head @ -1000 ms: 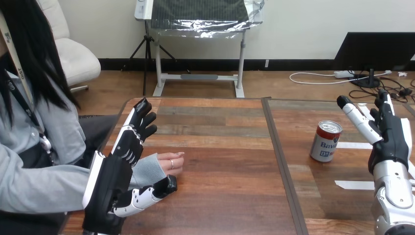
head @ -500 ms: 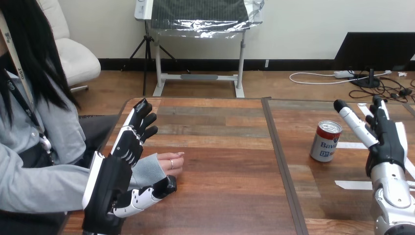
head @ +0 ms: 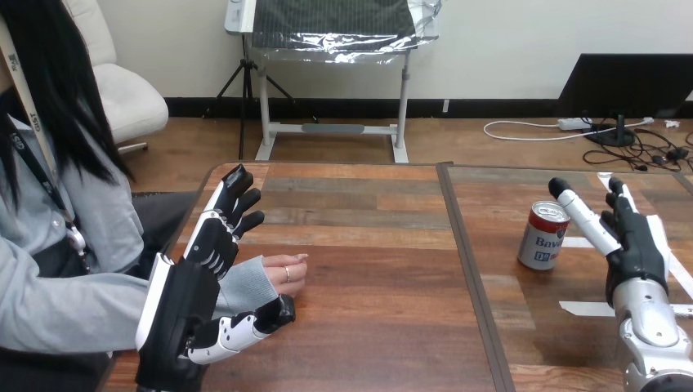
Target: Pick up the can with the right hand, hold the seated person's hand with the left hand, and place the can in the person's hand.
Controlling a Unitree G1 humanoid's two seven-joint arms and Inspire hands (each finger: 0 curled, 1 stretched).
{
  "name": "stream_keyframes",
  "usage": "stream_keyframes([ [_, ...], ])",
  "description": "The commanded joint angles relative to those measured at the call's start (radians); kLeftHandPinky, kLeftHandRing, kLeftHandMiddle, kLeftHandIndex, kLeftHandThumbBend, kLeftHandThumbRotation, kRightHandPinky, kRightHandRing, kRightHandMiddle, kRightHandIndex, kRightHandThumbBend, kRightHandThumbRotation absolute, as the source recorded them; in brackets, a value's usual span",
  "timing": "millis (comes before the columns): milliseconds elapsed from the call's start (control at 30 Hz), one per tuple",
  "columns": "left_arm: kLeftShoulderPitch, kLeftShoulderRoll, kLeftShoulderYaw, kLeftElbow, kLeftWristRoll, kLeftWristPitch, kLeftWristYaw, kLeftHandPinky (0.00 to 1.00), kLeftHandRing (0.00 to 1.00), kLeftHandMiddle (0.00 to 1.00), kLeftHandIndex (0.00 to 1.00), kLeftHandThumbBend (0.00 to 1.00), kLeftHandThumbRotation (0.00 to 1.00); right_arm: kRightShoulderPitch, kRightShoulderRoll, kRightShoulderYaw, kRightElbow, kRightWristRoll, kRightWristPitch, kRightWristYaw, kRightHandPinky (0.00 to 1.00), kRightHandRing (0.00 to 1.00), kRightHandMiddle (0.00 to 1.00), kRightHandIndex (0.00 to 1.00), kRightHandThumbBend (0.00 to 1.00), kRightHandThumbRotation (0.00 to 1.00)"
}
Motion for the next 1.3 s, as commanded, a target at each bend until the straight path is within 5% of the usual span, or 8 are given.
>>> stream_keyframes([
  [0, -0.04, 0.009, 0.0, -0.016, -0.024, -0.028, -0.014, 0.87, 0.93, 0.95, 0.95, 1.0, 0.54, -0.057, -0.032, 0.024, 0.001, -0.028, 0.017, -0.022, 0.95, 0.99, 1.0, 1.0, 1.0, 0.62],
  [567, -0.038, 0.012, 0.0, -0.013, -0.035, -0.034, -0.03, 0.88, 0.94, 0.96, 0.95, 1.0, 0.53, -0.056, -0.034, 0.036, 0.004, -0.046, 0.053, -0.021, 0.67, 0.79, 0.88, 1.0, 1.0, 0.64],
  [733, -0.036, 0.011, 0.003, -0.014, -0.034, -0.03, -0.032, 0.89, 0.94, 0.96, 0.95, 1.0, 0.52, -0.056, -0.036, 0.036, 0.005, -0.046, 0.061, -0.009, 0.75, 0.85, 0.91, 1.0, 1.0, 0.64],
  [933, -0.037, 0.006, 0.004, -0.01, -0.039, -0.036, -0.036, 0.89, 0.94, 0.96, 0.94, 1.0, 0.53, -0.059, -0.038, 0.032, 0.007, -0.042, 0.088, 0.008, 0.66, 0.77, 0.79, 1.0, 1.0, 0.66],
  [1033, -0.036, 0.004, 0.006, -0.009, -0.035, -0.039, -0.032, 0.89, 0.93, 0.95, 0.94, 1.0, 0.54, -0.057, -0.041, 0.04, 0.007, -0.053, 0.089, 0.0, 0.77, 0.87, 0.89, 1.0, 1.0, 0.65],
  [1133, -0.035, 0.005, 0.006, -0.008, -0.034, -0.043, -0.032, 0.89, 0.93, 0.95, 0.94, 1.0, 0.55, -0.06, -0.041, 0.033, 0.008, -0.046, 0.105, 0.012, 0.66, 0.76, 0.75, 1.0, 1.0, 0.68],
  [1200, -0.036, 0.004, 0.007, -0.005, -0.035, -0.047, -0.031, 0.88, 0.93, 0.95, 0.94, 1.0, 0.55, -0.062, -0.037, 0.002, 0.007, -0.011, 0.111, 0.051, 0.68, 0.8, 0.81, 1.0, 1.0, 0.65],
  [1267, -0.032, 0.003, 0.006, -0.012, -0.034, -0.041, -0.03, 0.88, 0.93, 0.95, 0.94, 1.0, 0.55, -0.06, -0.044, 0.031, 0.008, -0.044, 0.115, 0.02, 0.71, 0.81, 0.83, 1.0, 1.0, 0.64],
])
